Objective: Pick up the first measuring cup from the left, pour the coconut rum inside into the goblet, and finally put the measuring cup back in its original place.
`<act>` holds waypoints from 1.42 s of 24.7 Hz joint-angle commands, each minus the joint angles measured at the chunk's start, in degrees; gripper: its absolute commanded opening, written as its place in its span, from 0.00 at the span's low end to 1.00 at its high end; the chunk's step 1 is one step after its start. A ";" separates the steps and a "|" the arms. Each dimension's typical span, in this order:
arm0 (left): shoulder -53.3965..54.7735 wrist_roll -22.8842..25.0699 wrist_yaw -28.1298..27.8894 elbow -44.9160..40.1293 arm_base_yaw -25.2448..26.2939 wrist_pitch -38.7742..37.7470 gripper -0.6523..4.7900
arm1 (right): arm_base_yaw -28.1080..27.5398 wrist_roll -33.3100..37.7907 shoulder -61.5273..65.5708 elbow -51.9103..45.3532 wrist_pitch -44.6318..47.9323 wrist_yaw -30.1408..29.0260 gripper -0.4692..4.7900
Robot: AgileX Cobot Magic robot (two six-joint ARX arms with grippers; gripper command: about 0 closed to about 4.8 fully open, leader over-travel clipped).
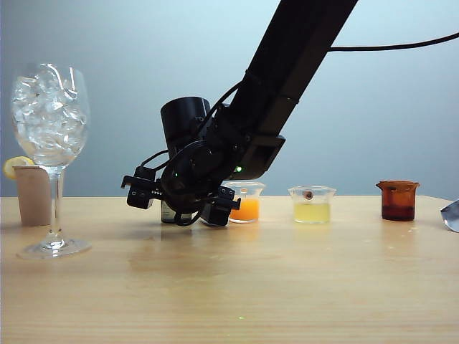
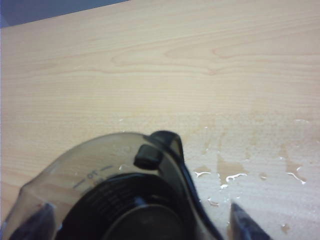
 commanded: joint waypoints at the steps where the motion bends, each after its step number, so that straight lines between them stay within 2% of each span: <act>1: -0.07 0.00 -0.13 0.17 0.09 0.42 0.11 | 0.00 0.44 0.13 0.37 -0.55 0.09 0.99; 7: -0.07 0.00 -0.13 0.17 0.09 0.42 0.11 | 0.00 0.44 0.13 0.37 -0.70 0.07 0.98; 8: -0.07 0.00 -0.13 0.17 0.09 0.42 0.11 | 0.00 0.42 0.15 0.42 -0.72 0.07 0.94; 12: -0.07 0.00 -0.13 0.17 0.09 0.42 0.11 | 0.00 0.42 0.13 0.50 -0.74 -0.20 0.56; 15: -0.07 0.00 -0.13 0.17 0.09 0.42 0.11 | 0.00 0.39 0.13 0.52 -0.83 -0.63 0.32; 16: -0.07 0.00 -0.13 0.17 0.11 0.42 0.11 | 0.00 0.39 0.13 0.55 -1.38 -0.63 0.28; 28: -0.07 0.00 -0.13 0.17 0.09 0.39 0.11 | 0.31 -9.68 -1.49 0.61 -1.44 -1.51 0.28; 35: -0.07 0.00 -0.13 0.17 0.09 0.42 0.11 | 0.22 -10.58 -4.00 0.57 -1.55 -1.53 0.28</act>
